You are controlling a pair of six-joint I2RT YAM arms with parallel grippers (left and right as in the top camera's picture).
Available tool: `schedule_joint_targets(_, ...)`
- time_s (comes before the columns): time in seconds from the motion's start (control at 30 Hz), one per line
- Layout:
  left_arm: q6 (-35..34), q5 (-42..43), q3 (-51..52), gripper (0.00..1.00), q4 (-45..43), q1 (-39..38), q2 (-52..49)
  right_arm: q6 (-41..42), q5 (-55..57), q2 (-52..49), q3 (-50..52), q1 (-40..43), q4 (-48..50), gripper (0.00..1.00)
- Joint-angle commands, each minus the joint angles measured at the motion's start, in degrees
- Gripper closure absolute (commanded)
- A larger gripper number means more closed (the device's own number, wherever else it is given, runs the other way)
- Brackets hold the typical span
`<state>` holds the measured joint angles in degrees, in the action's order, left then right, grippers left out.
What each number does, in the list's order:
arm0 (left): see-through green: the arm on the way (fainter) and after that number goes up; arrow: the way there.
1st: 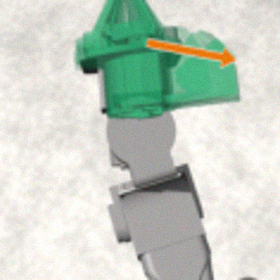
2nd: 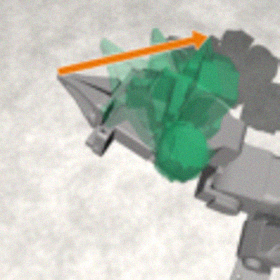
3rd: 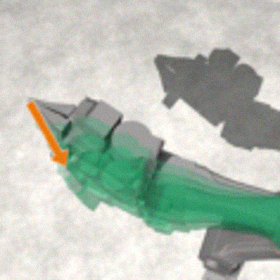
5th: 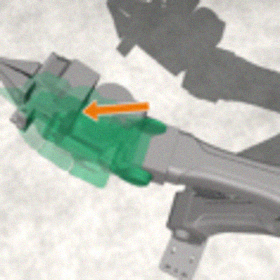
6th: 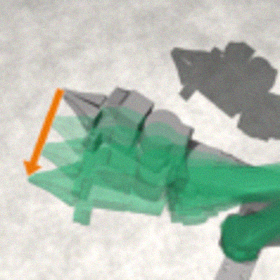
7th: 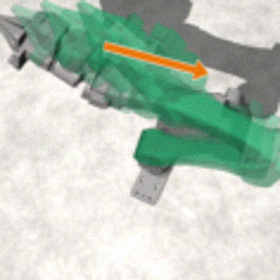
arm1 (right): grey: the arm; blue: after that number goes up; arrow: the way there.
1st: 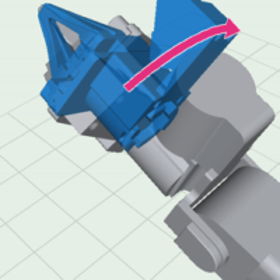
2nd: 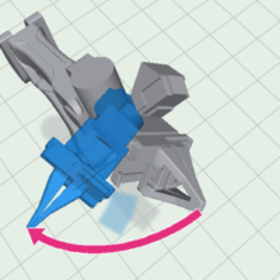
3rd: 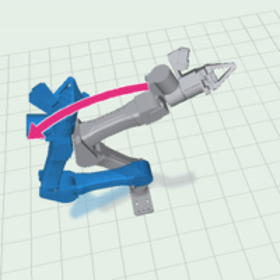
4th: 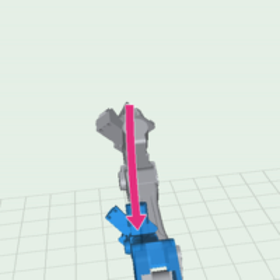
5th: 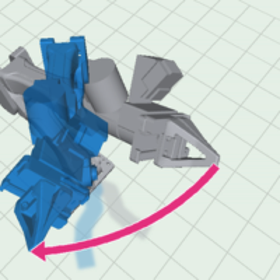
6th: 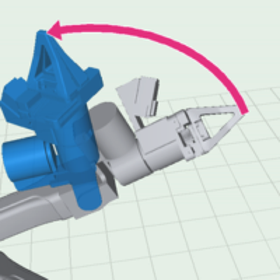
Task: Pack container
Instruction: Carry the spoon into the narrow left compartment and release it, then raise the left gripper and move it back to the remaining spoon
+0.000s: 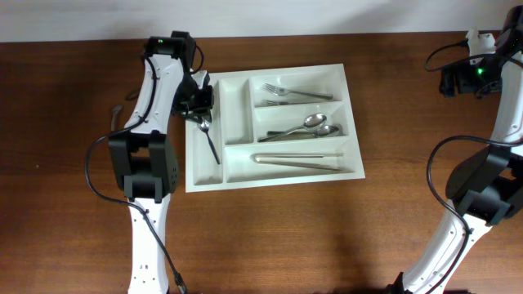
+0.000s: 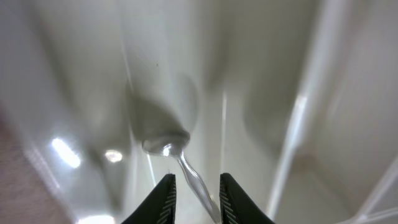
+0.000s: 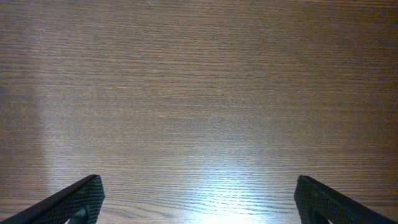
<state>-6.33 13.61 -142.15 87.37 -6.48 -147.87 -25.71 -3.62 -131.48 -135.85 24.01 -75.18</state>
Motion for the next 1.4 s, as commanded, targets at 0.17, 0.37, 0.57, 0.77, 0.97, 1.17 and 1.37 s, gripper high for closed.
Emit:
schedule_joint_targets(0.17,5.79,1.20,-22.08,0.66,9.35,5.22,-0.48,-0.20,-0.72,-0.39,0.33,-0.02,0.00,0.01)
schedule_joint_targets(0.37,7.72,-10.40,-24.20,0.43,9.33,10.97,2.62,-0.20,-0.70,-0.39,0.33,-0.02,0.00,0.01)
schedule_joint_targets(0.57,13.73,-15.32,-22.45,0.36,9.35,16.55,2.62,-0.20,-0.72,-0.39,0.33,-0.02,0.00,0.01)
schedule_joint_targets(0.77,16.00,-15.37,-17.03,0.35,9.35,20.70,2.60,-0.20,-0.70,-0.39,0.33,-0.04,0.00,0.01)
schedule_joint_targets(0.97,22.80,-15.37,-8.85,0.29,6.45,21.88,2.60,-0.20,-0.70,-0.39,0.33,-0.02,0.00,0.01)
schedule_joint_targets(1.17,25.31,-15.39,-1.36,0.24,-1.57,21.88,2.56,-0.20,-0.70,-0.39,0.33,-0.04,0.00,0.01)
schedule_joint_targets(1.37,25.79,-15.37,3.23,0.23,-8.83,22.03,2.49,-0.20,-0.70,-0.39,0.33,-0.02,0.00,0.01)
